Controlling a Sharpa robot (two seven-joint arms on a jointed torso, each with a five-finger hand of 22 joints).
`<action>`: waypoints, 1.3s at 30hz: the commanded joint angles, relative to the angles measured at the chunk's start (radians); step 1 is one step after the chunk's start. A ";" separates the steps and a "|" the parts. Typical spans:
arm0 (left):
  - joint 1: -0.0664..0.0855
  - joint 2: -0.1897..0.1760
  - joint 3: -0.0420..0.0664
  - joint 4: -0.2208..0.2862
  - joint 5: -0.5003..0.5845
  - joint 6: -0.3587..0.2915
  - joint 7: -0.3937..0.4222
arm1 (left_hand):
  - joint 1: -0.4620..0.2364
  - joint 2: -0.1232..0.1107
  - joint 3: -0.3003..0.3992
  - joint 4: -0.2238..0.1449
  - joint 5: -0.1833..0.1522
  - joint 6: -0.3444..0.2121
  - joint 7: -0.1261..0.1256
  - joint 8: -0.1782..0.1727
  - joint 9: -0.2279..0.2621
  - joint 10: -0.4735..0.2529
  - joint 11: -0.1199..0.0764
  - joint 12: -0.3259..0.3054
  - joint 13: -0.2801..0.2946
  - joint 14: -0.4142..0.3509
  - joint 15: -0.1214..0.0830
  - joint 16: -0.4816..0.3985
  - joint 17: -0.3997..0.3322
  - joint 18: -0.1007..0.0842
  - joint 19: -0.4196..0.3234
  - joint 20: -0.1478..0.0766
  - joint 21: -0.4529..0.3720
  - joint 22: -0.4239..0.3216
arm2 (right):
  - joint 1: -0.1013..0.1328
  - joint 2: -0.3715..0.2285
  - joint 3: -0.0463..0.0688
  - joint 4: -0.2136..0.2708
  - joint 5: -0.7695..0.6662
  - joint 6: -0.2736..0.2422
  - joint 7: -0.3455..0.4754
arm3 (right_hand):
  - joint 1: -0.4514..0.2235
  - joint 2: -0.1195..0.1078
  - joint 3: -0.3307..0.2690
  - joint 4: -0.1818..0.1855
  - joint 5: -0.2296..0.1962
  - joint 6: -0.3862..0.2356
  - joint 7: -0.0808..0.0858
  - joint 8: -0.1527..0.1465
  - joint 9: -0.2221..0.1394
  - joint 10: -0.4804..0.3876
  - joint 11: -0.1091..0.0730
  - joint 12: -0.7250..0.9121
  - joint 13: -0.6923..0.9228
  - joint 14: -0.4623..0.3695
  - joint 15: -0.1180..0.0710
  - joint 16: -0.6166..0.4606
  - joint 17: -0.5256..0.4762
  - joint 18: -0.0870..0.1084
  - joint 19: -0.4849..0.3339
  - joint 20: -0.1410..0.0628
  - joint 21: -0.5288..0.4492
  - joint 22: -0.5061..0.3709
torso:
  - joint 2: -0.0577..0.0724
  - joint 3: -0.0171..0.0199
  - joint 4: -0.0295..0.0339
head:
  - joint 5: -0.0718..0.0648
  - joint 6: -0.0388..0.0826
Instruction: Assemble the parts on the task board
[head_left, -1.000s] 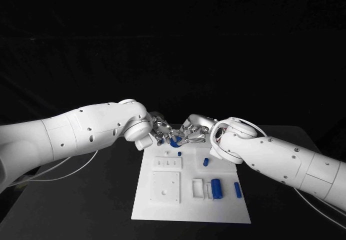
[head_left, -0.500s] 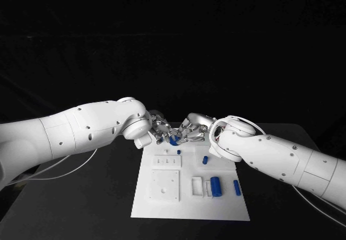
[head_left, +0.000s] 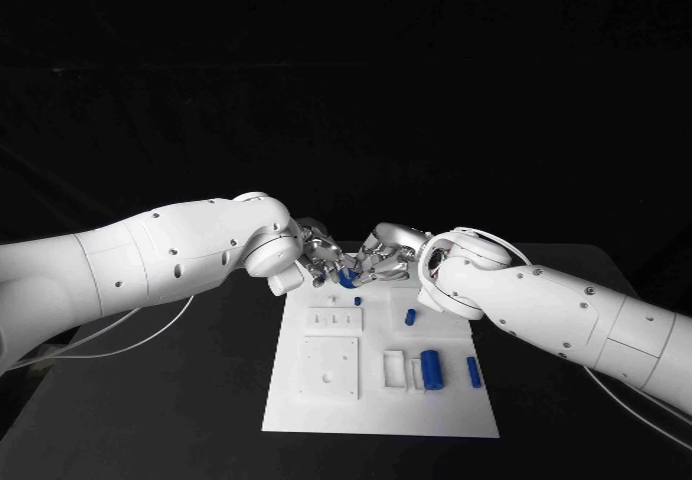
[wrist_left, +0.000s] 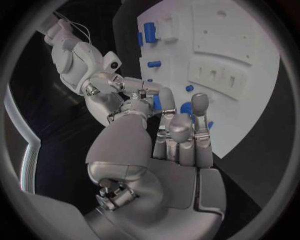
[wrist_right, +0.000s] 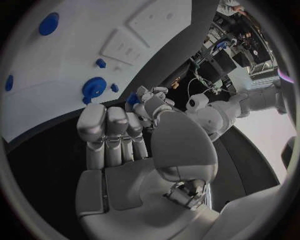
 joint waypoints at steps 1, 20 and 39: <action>0.002 0.004 0.002 0.011 0.041 -0.004 0.034 | -0.021 -0.006 0.128 -0.119 0.004 0.017 -0.011 -0.007 0.226 0.048 -0.004 0.006 -0.003 0.008 -0.002 0.004 0.002 -0.012 0.007 0.000 -0.009 0.007 | 0.000 0.003 0.000 0.001 -0.010 0.020 0.002 | 0.000 0.010 -0.002 0.005 -0.006 0.017 -0.007 0.003 -0.002 -0.005 -0.003 -0.004 -0.001 0.000 -0.005 -0.006 -0.001 -0.007 0.063 -0.004 -0.006 0.116 | 0.000 0.0002 0.0004 | -0.003 -0.004; 0.000 -0.006 0.002 0.003 0.056 0.002 -0.005 | -0.029 -0.009 0.142 -0.145 0.027 0.026 -0.012 -0.008 0.242 0.049 -0.006 0.027 -0.015 0.013 -0.004 0.006 0.015 -0.013 0.017 -0.001 -0.027 0.032 | -0.002 -0.043 0.000 0.024 -0.003 -0.012 0.022 | 0.061 -0.078 -0.326 0.146 0.088 -0.430 0.069 -0.009 -0.042 -0.071 0.050 -0.042 -0.058 -0.015 0.034 -0.012 -0.010 0.017 0.060 0.034 -0.034 0.113 | -0.001 0.0028 -0.0021 | -0.004 -0.007; -0.017 -0.032 -0.005 0.011 -0.068 0.003 -0.060 | -0.033 -0.010 0.144 -0.160 0.038 0.031 -0.013 -0.007 0.242 0.050 -0.005 0.040 -0.020 0.019 -0.004 0.013 0.029 -0.012 0.023 -0.001 -0.037 0.046 | -0.010 -0.232 0.008 0.054 0.126 -0.085 0.100 | 0.068 -0.049 -0.317 0.120 0.235 -0.266 0.057 0.001 -0.033 -0.108 0.039 -0.097 -0.140 -0.027 0.027 -0.053 -0.053 0.020 0.057 0.031 -0.101 0.101 | -0.002 0.0018 -0.0006 | 0.003 -0.022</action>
